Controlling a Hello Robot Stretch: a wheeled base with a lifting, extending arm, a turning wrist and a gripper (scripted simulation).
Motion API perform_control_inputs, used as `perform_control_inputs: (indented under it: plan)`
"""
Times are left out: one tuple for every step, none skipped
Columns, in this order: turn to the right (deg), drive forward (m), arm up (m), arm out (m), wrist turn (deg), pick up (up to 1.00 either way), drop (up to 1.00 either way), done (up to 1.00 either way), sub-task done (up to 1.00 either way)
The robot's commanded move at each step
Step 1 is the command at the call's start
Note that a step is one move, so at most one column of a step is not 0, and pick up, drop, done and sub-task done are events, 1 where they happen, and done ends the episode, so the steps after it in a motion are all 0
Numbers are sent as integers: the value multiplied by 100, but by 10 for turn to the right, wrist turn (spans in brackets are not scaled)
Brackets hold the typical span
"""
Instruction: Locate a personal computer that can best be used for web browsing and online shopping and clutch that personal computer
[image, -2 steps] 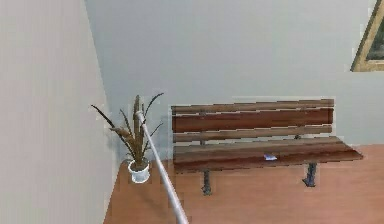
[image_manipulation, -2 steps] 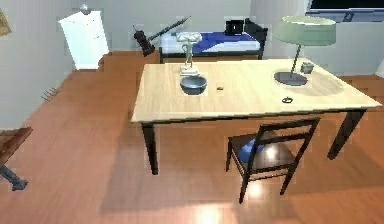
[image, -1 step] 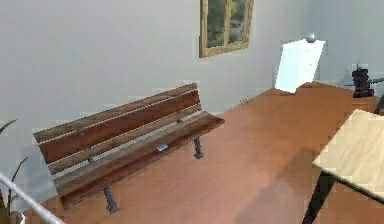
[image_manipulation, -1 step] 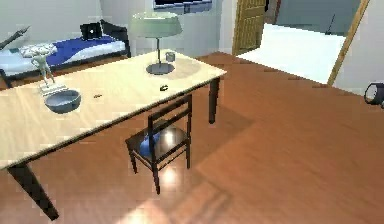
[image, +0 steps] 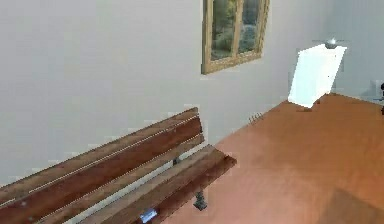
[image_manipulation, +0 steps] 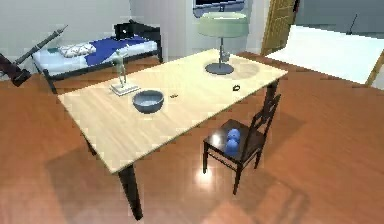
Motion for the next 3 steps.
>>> perform_control_inputs:
  plan:
    - [210, 0, 0, 0, 0, 0, 0, 0, 0]
    - [0, 70, 0, 0, 0, 0, 0, 0, 0]
    - [330, 0, 0, 0, 0, 0, 0, 0, 0]
